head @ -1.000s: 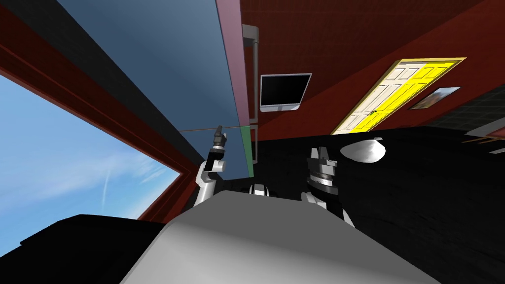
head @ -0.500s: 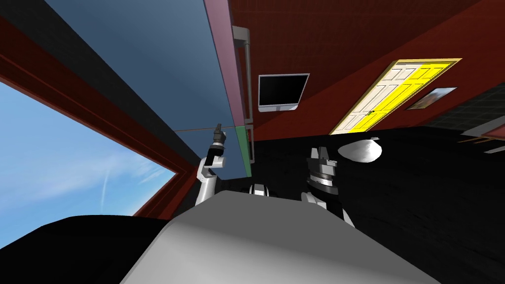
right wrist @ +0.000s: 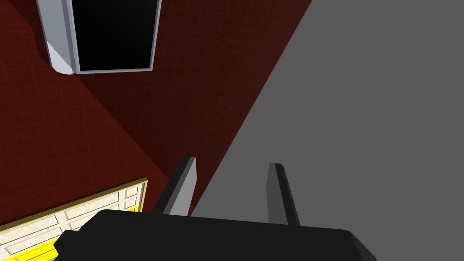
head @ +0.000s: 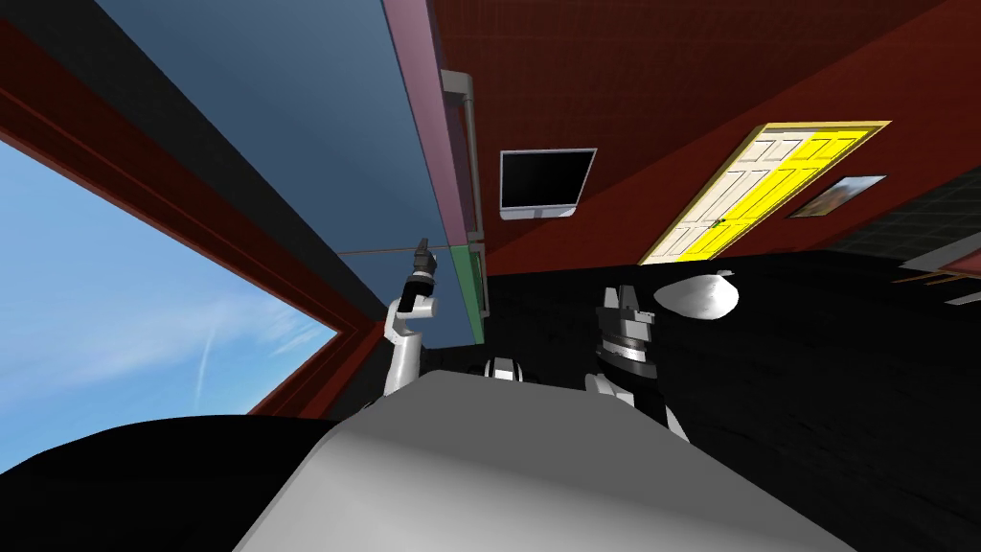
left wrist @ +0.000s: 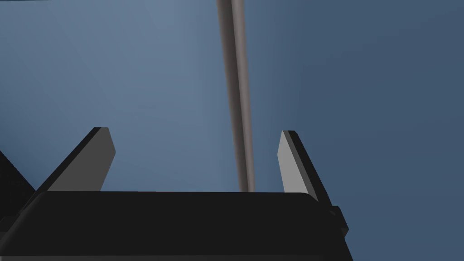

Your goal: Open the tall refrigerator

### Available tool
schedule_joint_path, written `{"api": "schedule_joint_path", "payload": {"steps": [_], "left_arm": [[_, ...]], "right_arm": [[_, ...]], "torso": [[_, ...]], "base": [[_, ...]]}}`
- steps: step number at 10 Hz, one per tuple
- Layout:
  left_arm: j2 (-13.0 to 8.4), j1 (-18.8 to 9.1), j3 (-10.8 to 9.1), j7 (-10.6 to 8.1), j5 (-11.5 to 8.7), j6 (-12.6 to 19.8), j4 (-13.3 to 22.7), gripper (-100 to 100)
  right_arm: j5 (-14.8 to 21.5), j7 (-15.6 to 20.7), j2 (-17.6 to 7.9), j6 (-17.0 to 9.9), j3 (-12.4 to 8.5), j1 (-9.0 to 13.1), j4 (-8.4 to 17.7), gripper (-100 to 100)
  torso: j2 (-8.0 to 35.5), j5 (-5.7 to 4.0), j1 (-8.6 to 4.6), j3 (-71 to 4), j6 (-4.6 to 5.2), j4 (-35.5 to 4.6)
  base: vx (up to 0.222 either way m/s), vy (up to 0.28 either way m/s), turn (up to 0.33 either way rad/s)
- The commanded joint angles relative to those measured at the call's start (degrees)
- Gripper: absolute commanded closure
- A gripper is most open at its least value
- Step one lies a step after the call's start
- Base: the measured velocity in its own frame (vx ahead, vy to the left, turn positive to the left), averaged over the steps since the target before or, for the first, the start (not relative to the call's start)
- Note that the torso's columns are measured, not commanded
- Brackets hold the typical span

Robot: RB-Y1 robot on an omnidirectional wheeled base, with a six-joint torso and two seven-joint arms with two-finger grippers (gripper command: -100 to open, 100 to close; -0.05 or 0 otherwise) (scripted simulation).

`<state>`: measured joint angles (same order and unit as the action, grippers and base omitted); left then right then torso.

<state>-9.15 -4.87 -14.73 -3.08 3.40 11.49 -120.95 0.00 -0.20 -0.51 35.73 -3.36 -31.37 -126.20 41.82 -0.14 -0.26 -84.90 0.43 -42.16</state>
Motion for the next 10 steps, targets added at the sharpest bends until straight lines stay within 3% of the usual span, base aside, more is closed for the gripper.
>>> {"api": "schedule_joint_path", "payload": {"steps": [1, 10], "left_arm": [[0.2, -2.8, -1.01, -0.23, 0.2, 3.4, 1.1, -100], [1.2, -14.5, -6.61, -0.88, 1.3, 17.0, 6.6, -100]], "right_arm": [[0.0, 0.0, 0.0, 0.0, 0.0, 0.0, 0.0, 0], [0.0, 0.0, 0.0, 0.0, 0.0, 0.0, 0.0, 0]], "torso": [[-0.1, -0.08, -0.24, -0.1, 0.1, 0.0], [-0.6, -0.14, -0.45, -0.4, 0.52, 0.3]], "base": [[-0.007, -0.096, -0.002], [0.0, -0.112, 0.002]]}}
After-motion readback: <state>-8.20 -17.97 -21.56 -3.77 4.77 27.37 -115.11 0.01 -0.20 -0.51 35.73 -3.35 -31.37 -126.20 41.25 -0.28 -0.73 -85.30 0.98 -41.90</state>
